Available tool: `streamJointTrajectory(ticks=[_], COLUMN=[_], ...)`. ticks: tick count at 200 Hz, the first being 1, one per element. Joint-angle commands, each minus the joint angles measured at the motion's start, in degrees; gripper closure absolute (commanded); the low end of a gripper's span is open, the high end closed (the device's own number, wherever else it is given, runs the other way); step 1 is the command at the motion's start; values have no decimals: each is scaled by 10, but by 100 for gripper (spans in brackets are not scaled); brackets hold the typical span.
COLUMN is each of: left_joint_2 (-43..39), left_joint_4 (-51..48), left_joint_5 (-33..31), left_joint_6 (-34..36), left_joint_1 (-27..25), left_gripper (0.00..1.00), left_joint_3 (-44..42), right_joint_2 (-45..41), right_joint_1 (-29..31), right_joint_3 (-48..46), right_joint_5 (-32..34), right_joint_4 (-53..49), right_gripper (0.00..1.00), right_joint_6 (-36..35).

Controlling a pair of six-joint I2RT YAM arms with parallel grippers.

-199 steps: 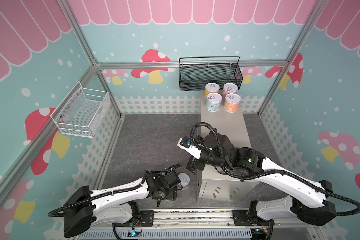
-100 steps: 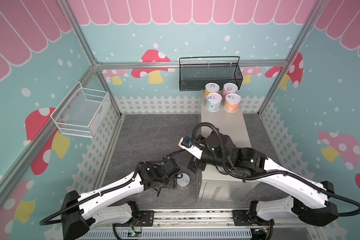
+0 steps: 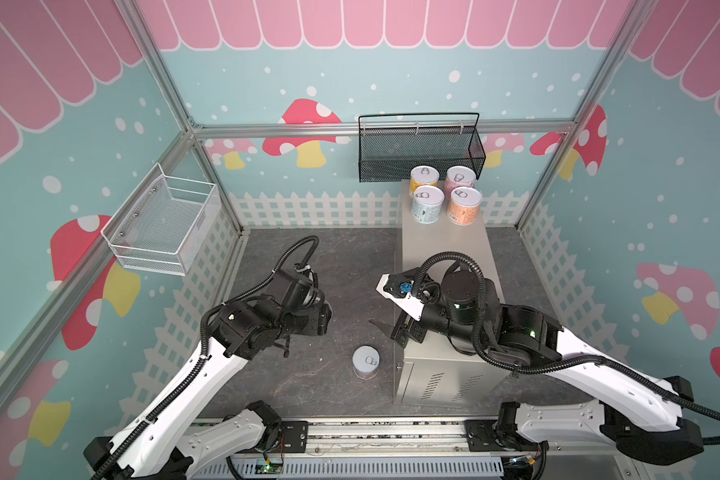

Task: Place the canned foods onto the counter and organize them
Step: 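Lift the green can with the left gripper while the right gripper reaches for it, then grasp the green can with the right gripper while the left gripper releases it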

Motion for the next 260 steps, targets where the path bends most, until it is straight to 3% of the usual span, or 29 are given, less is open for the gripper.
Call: streamJointTrajectory(ticks=[1, 78, 103, 140, 179, 260], left_joint_2=[10, 56, 68, 83, 74, 69], left_joint_4=[29, 77, 89, 91, 97, 100], left_joint_5=[64, 271, 367, 453, 491, 548], left_joint_6=[73, 135, 142, 154, 159, 166], left_joint_1=[18, 95, 139, 144, 143, 132], left_gripper=[44, 46, 47, 48, 48, 49], left_joint_3=[54, 152, 174, 191, 180, 178], right_joint_2=[-3, 21, 28, 54, 77, 107], right_joint_1=[0, 0, 0, 1, 1, 1], right_joint_3=[-11, 9, 9, 27, 40, 72], right_joint_5=[4, 30, 33, 46, 89, 69], right_joint_4=[-1, -10, -9, 6, 24, 43], right_gripper=[1, 0, 1, 1, 1, 1], right_joint_6=[-30, -50, -62, -79, -96, -120])
